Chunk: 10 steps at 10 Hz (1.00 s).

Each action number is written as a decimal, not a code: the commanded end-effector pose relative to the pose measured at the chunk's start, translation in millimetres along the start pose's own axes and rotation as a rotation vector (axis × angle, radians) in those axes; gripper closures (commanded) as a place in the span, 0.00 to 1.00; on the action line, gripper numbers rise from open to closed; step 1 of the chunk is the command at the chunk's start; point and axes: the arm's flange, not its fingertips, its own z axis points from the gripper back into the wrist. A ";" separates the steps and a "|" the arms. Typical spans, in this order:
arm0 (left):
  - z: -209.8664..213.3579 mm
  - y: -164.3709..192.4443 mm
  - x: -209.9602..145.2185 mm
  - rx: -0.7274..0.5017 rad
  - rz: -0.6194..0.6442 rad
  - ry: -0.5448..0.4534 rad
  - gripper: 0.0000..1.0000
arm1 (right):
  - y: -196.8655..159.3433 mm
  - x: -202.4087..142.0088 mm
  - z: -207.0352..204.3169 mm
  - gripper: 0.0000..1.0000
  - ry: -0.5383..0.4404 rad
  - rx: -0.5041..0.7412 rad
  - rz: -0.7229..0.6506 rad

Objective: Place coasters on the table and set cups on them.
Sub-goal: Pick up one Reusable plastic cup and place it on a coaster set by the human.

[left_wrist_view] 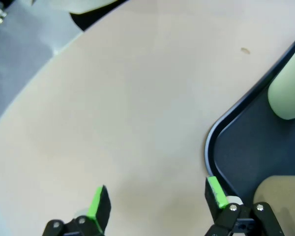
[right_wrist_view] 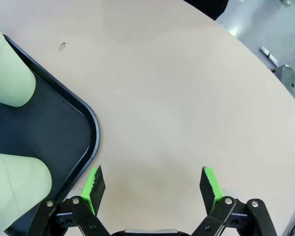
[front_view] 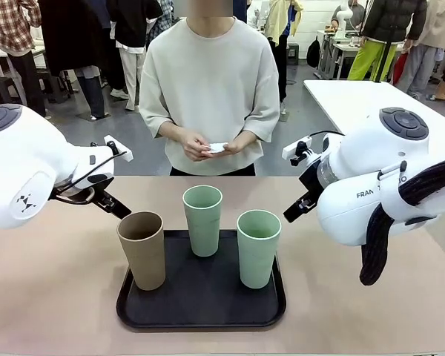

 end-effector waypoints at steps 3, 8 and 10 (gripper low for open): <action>0.0 0.7 -0.2 0.000 0.002 0.000 0.00 | -0.1 0.0 0.0 0.00 0.000 0.000 -0.001; 0.0 0.7 -0.2 0.000 0.002 0.000 0.00 | -0.1 0.0 0.0 0.00 0.000 0.000 -0.001; 0.0 -0.5 0.1 0.000 -0.001 0.000 0.00 | 0.0 0.0 0.0 0.00 0.000 0.000 0.000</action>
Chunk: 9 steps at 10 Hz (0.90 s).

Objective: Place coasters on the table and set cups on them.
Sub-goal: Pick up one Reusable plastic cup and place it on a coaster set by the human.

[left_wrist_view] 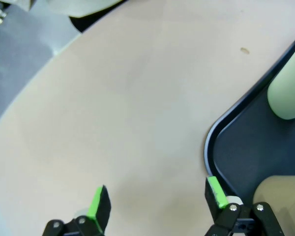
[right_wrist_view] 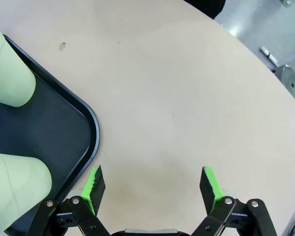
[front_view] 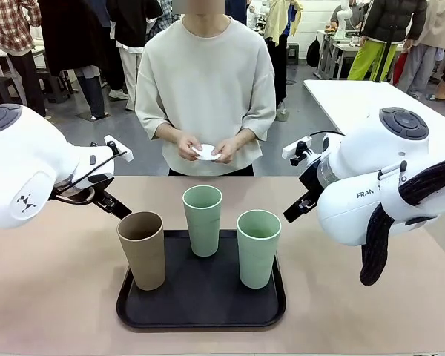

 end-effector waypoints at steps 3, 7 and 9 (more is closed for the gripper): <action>90.7 26.2 -23.5 0.159 0.029 0.026 0.00 | -11.2 -9.1 76.4 0.00 0.005 -0.110 0.002; 142.8 20.2 -75.4 -0.051 -0.001 0.258 0.00 | -4.8 -78.1 135.5 0.00 0.198 -0.067 -0.041; 156.1 -3.1 -96.7 -0.088 0.071 0.254 0.00 | 18.9 -112.0 142.7 0.00 0.266 -0.092 -0.047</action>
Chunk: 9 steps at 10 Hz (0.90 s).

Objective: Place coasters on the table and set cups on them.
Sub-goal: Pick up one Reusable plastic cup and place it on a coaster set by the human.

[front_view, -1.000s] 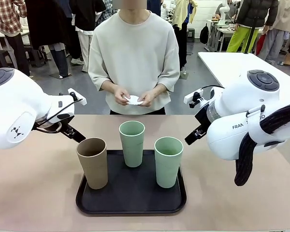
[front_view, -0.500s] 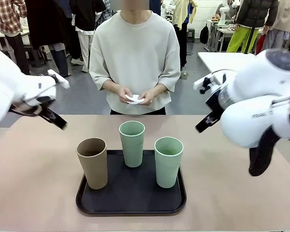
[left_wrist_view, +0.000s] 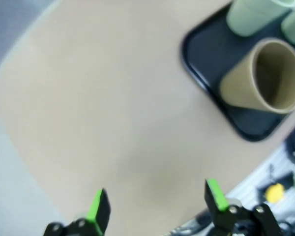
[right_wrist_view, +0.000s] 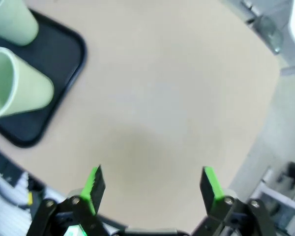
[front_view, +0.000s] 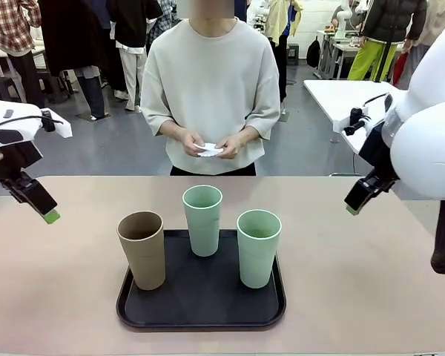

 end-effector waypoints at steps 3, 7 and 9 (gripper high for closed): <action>0.0 0.0 0.0 0.000 0.000 0.000 0.00 | 0.0 0.0 0.0 0.00 0.000 0.000 0.000; -20.6 59.9 -11.8 -0.644 0.119 -0.179 0.00 | -72.1 -26.3 -1.8 0.00 -0.071 0.727 -0.265; -24.3 108.8 -37.0 -0.818 0.272 -0.211 0.00 | -127.7 -70.2 -0.1 0.00 -0.160 0.903 -0.466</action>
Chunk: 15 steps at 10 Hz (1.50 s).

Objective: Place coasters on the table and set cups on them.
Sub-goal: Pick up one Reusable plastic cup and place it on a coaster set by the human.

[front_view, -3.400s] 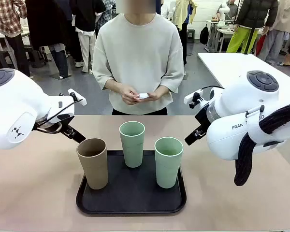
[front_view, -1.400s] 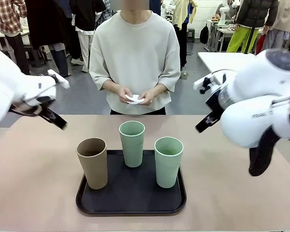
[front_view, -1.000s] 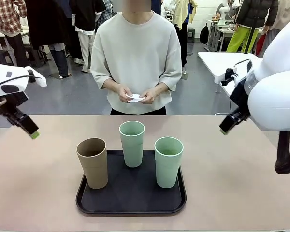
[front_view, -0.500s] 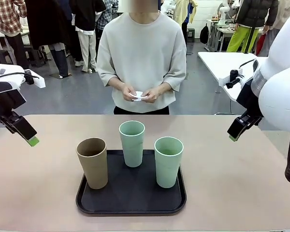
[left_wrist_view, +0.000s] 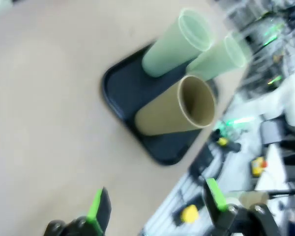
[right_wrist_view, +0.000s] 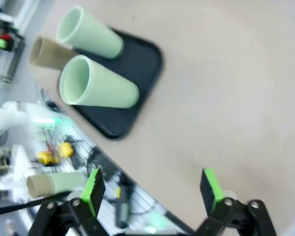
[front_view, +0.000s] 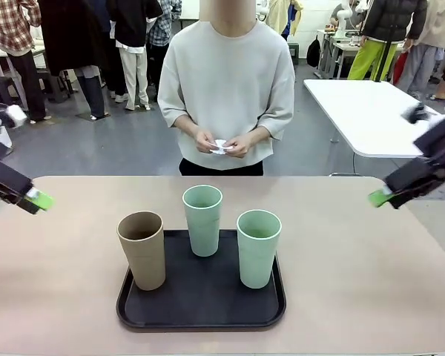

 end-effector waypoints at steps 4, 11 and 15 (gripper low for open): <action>75.9 60.2 -53.6 -0.130 0.390 -0.163 0.00 | -68.0 -45.4 68.4 0.00 -0.233 0.320 -0.385; 107.0 46.0 -77.7 -0.139 0.435 -0.207 0.00 | -92.7 -81.9 85.4 0.00 -0.147 0.429 -0.370; 104.2 46.9 -75.8 -0.126 0.411 -0.187 0.00 | -88.7 -81.5 80.1 0.00 -0.162 0.441 -0.395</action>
